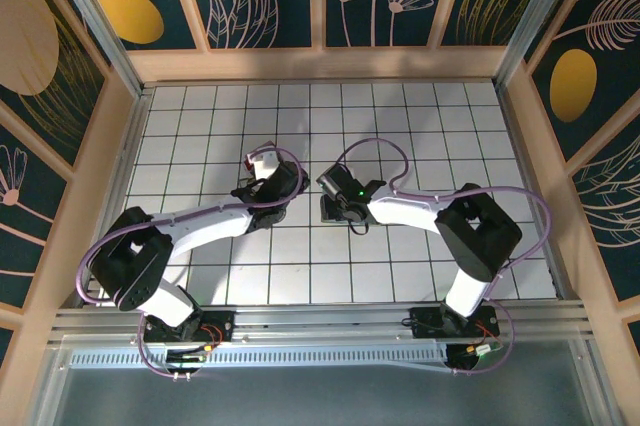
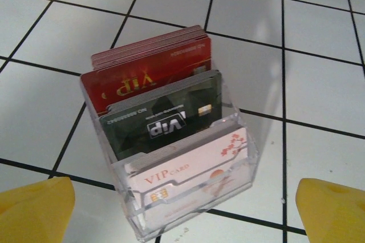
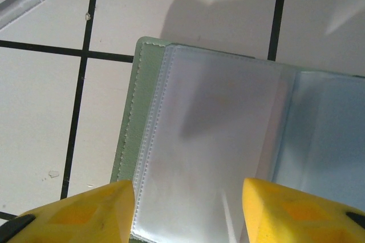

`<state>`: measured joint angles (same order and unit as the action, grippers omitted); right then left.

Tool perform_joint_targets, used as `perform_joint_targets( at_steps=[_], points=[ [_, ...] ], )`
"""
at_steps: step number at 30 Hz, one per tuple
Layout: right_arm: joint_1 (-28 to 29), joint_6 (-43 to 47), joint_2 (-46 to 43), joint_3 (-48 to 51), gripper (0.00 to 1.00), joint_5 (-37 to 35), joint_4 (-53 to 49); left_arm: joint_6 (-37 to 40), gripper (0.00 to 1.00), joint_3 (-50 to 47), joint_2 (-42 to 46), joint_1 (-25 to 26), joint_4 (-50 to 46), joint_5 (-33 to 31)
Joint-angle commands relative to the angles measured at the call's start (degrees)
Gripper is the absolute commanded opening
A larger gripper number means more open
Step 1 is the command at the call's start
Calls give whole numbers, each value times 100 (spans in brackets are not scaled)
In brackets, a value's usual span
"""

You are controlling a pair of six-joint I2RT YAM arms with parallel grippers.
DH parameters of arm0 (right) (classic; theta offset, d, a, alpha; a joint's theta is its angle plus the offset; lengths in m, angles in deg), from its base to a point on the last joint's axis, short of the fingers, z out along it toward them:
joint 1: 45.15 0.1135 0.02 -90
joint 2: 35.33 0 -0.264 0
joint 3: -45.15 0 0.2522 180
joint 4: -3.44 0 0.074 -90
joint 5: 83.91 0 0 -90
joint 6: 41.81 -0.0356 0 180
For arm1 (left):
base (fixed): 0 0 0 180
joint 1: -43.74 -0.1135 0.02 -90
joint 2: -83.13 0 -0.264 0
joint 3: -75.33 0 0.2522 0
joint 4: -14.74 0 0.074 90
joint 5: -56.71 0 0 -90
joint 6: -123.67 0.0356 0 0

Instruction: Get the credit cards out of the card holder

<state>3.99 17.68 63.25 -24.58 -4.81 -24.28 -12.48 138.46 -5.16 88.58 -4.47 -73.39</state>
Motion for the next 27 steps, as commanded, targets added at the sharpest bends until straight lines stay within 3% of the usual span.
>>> perform_joint_targets(
  at_steps=[1,11,18,22,27],
  points=[
    [69,-26,133,-136,56,-51,-129,-148,99,-100,202,-74,-131,-39],
    [113,9,364,-66,57,-25,-227,-141,99,-103,207,-109,-149,45],
    [113,0,352,37,45,-147,-334,-129,99,-94,220,-110,-157,46],
    [117,33,302,66,31,-238,-398,-118,99,-90,260,-112,-173,11],
    [113,156,60,129,21,-163,-323,77,99,-178,392,-113,-17,81]
  ],
)
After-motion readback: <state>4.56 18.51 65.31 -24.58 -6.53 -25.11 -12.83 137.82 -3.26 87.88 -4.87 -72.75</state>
